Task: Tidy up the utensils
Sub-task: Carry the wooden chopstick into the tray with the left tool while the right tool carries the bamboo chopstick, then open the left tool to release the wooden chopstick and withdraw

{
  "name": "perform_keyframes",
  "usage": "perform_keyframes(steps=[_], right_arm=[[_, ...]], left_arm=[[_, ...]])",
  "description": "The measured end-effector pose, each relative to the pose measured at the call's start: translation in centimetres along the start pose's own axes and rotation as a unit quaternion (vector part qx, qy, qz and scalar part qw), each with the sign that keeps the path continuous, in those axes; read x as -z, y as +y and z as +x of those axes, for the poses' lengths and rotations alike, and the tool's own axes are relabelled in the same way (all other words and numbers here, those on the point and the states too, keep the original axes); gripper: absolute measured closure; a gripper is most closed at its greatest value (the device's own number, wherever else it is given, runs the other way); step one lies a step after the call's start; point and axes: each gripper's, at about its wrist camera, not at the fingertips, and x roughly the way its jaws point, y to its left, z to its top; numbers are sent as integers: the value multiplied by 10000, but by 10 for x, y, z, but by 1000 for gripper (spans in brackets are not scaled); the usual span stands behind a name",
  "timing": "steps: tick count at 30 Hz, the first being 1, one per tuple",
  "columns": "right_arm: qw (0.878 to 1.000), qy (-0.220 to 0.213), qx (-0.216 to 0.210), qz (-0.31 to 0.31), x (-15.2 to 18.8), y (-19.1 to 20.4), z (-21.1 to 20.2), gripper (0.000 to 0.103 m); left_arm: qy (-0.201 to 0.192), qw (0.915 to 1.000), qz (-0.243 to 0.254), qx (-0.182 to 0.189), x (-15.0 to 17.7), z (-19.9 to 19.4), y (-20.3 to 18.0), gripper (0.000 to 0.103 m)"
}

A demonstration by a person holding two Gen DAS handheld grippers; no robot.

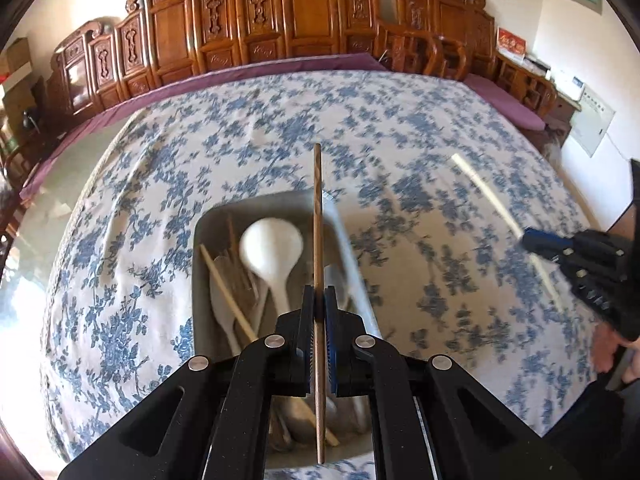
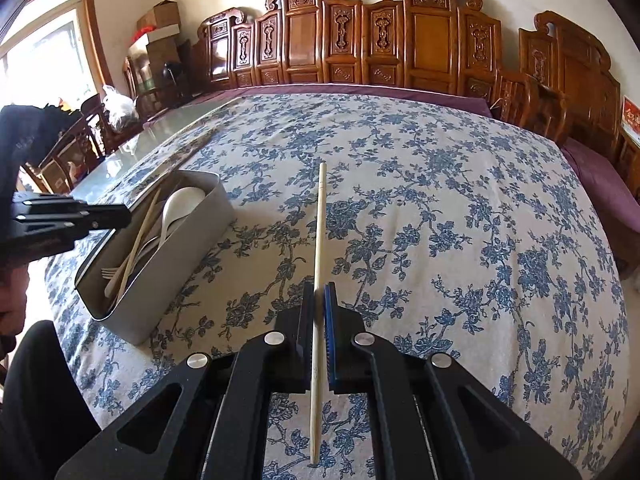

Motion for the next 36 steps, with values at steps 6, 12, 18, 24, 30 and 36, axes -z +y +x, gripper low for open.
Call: perform_keyframes(steps=[6, 12, 18, 24, 30, 36], right_arm=[[10000, -26, -5, -32, 0, -2, 1, 97], [10000, -11, 2, -51, 1, -1, 2, 97], [10000, 13, 21, -67, 2, 1, 3, 97], [9999, -4, 30, -96, 1, 5, 2, 97], [9999, -18, -32, -155, -4, 16, 2, 97], [9996, -48, -239, -172, -19, 42, 11, 97]], left_arm=[[184, 9996, 200, -63, 13, 16, 5, 99], [345, 9986, 386, -52, 20, 24, 4, 99], [512, 9972, 532, -99, 22, 35, -1, 99], [552, 9984, 135, -80, 22, 40, 12, 98], [337, 9994, 47, -76, 22, 23, 18, 91], [109, 9999, -23, -35, 21, 0, 26, 87]])
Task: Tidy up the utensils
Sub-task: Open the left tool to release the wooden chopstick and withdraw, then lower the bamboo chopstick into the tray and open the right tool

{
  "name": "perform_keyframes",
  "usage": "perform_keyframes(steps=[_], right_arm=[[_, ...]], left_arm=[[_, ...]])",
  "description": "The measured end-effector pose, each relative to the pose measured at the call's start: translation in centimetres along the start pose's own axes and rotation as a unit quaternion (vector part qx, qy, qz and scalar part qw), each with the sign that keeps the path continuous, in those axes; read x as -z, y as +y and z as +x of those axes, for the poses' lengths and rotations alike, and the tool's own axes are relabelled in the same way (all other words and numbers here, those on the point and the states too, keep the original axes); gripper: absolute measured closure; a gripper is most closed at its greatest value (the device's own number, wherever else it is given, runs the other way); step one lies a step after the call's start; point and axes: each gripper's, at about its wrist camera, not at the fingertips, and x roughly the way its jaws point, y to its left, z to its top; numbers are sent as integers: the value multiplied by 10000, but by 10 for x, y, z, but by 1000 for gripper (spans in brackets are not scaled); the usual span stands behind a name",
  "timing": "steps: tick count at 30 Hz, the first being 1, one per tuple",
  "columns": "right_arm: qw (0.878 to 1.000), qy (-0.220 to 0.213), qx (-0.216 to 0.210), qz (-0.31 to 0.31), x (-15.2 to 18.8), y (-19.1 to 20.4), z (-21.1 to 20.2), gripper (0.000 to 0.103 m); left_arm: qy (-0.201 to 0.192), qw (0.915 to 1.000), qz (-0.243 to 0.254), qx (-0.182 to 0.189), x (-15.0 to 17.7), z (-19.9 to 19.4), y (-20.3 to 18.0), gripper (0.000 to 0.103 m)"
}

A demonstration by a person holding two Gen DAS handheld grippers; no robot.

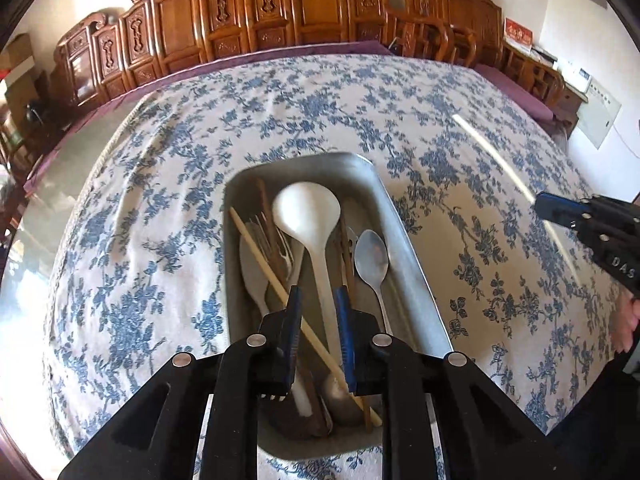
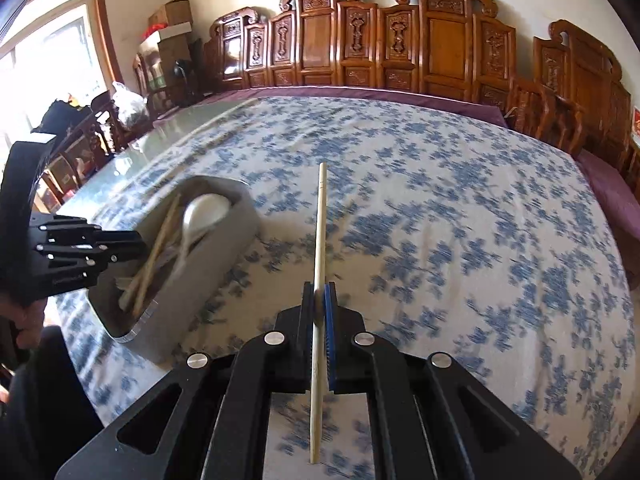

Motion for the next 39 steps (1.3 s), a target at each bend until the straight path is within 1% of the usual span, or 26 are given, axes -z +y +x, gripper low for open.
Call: perform_keyframes(steps=[2, 7, 12, 14, 17, 21, 26, 33, 39], right_arm=[[10000, -3, -69, -46, -4, 11, 3, 97], [9988, -2, -496, -33, -18, 49, 13, 97], [9954, -20, -938, 215, -34, 78, 23, 97], [9948, -6, -997, 184, -41, 91, 27, 97], [9942, 54, -1064, 143, -46, 106, 35, 97], [9943, 220, -1040, 37, -48, 123, 53, 97], [9945, 404, -963, 19, -44, 131, 72, 97], [9957, 654, -647, -71, -34, 136, 90, 97], [9964, 756, -379, -106, -31, 136, 97, 97]], left_arm=[[-53, 10000, -23, -1, 0, -6, 3, 87], [-162, 9998, -125, 15, 1, -20, 14, 86], [-265, 9994, -224, -1, 1, -32, 30, 85], [-284, 9992, -272, -3, 2, -35, 36, 81], [-326, 9989, -327, -37, 2, -40, 47, 80], [-349, 9984, -434, -68, 3, -43, 61, 80], [-331, 9980, -538, -95, 7, -44, 78, 80], [-225, 9977, -628, -129, 20, -38, 92, 80], [-171, 9973, -703, -128, 29, -34, 100, 77]])
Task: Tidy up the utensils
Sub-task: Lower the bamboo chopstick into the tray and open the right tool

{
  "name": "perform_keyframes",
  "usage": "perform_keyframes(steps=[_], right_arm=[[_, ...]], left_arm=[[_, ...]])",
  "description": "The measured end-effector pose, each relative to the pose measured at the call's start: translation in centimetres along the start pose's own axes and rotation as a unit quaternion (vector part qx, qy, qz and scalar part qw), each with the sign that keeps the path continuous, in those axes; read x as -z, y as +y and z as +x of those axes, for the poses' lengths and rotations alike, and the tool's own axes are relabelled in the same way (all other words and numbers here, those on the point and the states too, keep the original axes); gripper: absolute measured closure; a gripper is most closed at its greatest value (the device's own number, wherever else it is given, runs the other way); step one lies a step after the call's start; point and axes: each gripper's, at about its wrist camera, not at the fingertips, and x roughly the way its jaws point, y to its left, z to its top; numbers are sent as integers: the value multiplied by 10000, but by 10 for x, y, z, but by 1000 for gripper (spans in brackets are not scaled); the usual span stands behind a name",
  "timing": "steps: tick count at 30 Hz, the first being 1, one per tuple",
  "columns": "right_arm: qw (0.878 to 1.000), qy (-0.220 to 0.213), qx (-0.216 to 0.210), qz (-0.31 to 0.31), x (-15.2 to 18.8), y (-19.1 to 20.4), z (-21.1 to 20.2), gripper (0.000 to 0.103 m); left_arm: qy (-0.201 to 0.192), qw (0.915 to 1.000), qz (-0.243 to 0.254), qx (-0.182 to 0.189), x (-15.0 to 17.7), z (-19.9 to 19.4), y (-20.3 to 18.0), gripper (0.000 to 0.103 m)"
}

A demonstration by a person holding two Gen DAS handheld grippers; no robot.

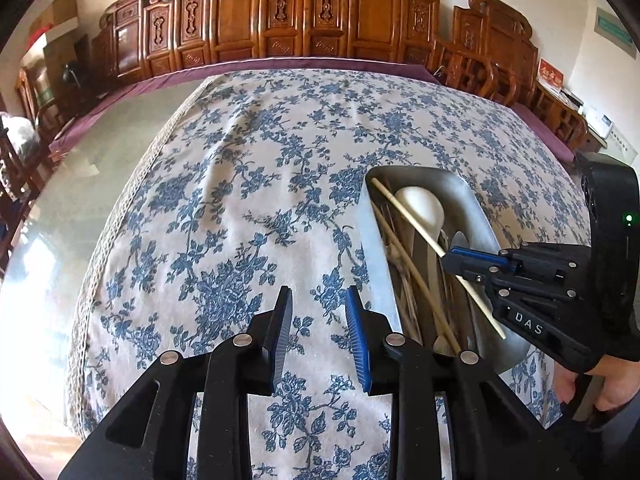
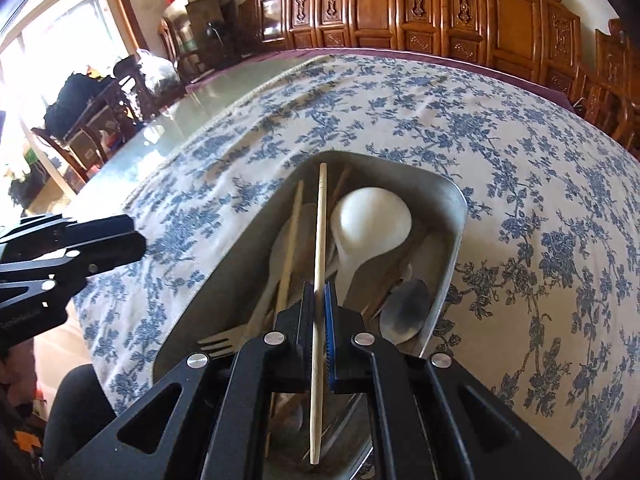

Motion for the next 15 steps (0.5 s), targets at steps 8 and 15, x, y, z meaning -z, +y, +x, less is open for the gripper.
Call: perform_keyframes(steps=[8, 15], right_arm=[[9999, 46, -78, 80, 1, 8, 6, 97], [9995, -167, -186, 175, 2, 8, -1, 95]], left_arm=[[17, 10000, -33, 14, 5, 0, 4, 77], [11, 10000, -26, 6, 7, -1, 5, 77]])
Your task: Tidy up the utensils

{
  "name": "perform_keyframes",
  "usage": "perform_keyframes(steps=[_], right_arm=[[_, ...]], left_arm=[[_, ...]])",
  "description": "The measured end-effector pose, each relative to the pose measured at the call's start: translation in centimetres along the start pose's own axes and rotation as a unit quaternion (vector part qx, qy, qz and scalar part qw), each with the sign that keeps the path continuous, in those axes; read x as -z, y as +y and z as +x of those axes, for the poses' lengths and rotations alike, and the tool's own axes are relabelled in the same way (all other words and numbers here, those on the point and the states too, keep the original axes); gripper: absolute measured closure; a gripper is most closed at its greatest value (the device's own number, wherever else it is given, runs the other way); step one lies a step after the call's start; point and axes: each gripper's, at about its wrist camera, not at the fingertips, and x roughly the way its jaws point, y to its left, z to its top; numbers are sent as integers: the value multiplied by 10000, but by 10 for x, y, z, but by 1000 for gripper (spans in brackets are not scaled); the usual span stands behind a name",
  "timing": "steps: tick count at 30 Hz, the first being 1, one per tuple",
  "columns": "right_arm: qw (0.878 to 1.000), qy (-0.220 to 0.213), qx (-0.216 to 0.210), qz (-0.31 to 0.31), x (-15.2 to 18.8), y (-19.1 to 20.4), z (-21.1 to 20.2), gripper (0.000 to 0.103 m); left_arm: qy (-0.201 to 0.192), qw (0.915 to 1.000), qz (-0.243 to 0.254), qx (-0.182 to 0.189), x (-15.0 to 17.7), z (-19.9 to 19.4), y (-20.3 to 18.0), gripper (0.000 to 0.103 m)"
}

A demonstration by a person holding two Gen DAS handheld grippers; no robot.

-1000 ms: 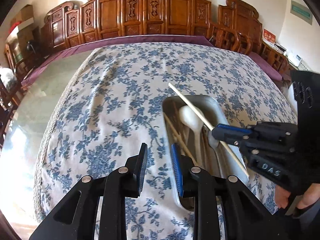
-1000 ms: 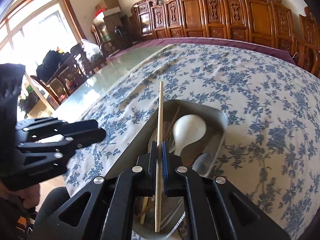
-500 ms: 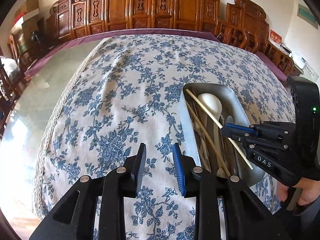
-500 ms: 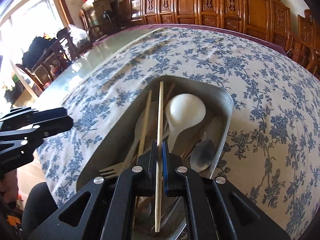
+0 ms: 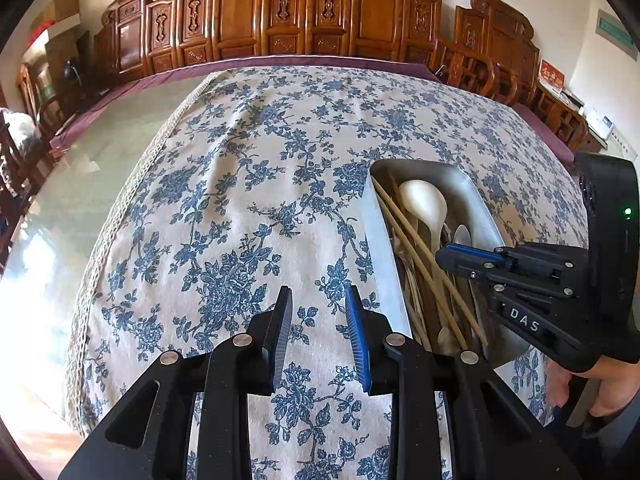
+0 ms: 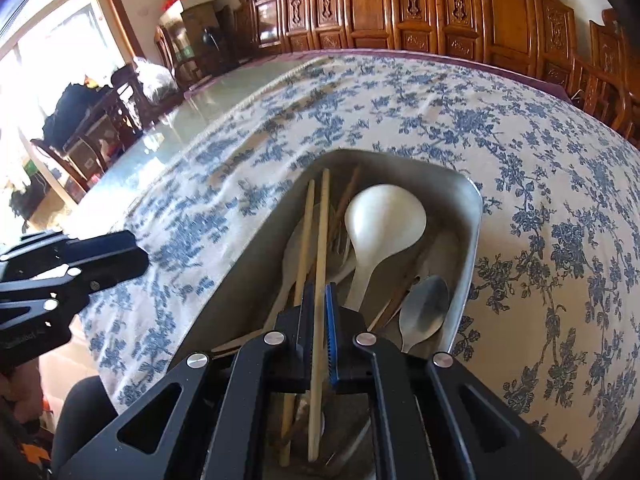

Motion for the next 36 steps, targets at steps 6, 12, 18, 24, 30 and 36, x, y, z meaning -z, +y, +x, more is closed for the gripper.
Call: perform_keyframes(steps=[6, 12, 18, 24, 30, 36], right_arm=[[9997, -224, 44, -89, 1, 0, -19, 95], [9987, -440, 238, -90, 10, -4, -48, 81], [9963, -707, 495, 34, 27, -10, -87, 50], [9873, -1043, 1169, 261, 48, -16, -137, 13], [9793, -1259, 1501, 517, 73, -26, -183, 4], [9735, -1334, 1756, 607, 95, -29, -216, 3]], left_arm=[[-5, 10000, 10, -5, 1, -3, -5, 77], [-72, 10000, 36, 29, 2, -14, -15, 77], [-220, 9997, 98, 53, 4, -34, -31, 55], [-383, 9991, 168, 47, 8, -55, -50, 21], [-417, 9988, 230, 61, 16, -75, -73, 9], [-408, 9986, 304, 158, 31, -92, -99, 8]])
